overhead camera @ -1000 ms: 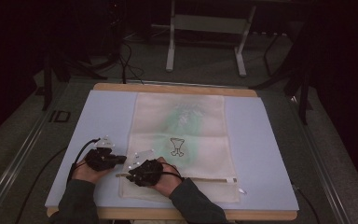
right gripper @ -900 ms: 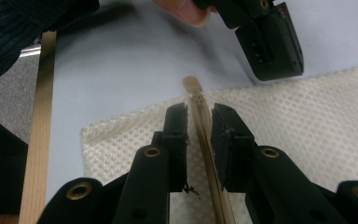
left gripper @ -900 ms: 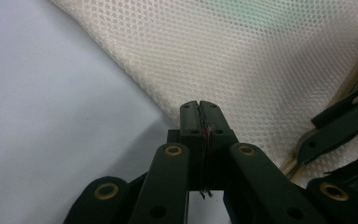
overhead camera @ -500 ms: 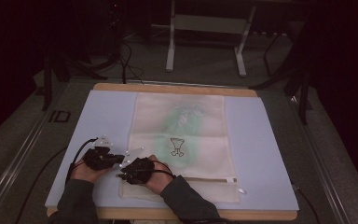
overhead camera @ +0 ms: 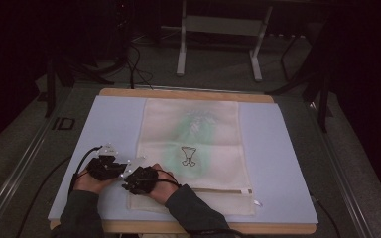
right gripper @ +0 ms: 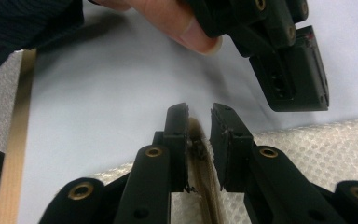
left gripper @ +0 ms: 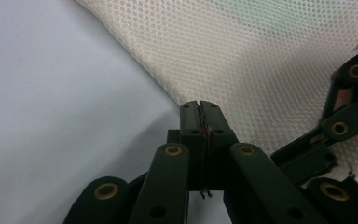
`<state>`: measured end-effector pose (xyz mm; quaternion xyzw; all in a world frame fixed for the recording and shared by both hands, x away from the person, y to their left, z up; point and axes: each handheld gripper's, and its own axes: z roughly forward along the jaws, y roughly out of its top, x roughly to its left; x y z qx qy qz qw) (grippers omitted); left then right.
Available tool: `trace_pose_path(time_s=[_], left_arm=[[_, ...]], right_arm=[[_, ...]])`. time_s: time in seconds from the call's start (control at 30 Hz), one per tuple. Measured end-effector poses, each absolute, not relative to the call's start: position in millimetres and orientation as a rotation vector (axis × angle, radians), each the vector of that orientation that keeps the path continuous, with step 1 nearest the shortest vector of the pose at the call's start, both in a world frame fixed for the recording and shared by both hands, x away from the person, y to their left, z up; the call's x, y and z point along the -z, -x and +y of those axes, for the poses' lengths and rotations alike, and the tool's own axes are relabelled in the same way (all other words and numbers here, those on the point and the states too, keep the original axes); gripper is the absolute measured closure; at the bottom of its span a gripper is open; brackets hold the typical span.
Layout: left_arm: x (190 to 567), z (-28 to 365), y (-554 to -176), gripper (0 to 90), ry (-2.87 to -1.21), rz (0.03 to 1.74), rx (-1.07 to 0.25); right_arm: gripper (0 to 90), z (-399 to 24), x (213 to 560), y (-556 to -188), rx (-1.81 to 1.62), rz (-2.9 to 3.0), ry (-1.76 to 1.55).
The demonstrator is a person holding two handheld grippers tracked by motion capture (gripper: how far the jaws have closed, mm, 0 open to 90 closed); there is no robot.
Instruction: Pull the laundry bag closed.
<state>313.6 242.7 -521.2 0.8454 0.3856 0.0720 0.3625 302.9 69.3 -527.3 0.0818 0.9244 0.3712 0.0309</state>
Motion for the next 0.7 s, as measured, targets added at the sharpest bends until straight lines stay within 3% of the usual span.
trace_pose_path(time_s=[0.7], left_arm=[[518.5,249.9,-312.9,88.9,-2.137,1.016,-0.197]], right_arm=[[80.9,76.1,525.9,-306.5,-1.175,2.859,-0.278]])
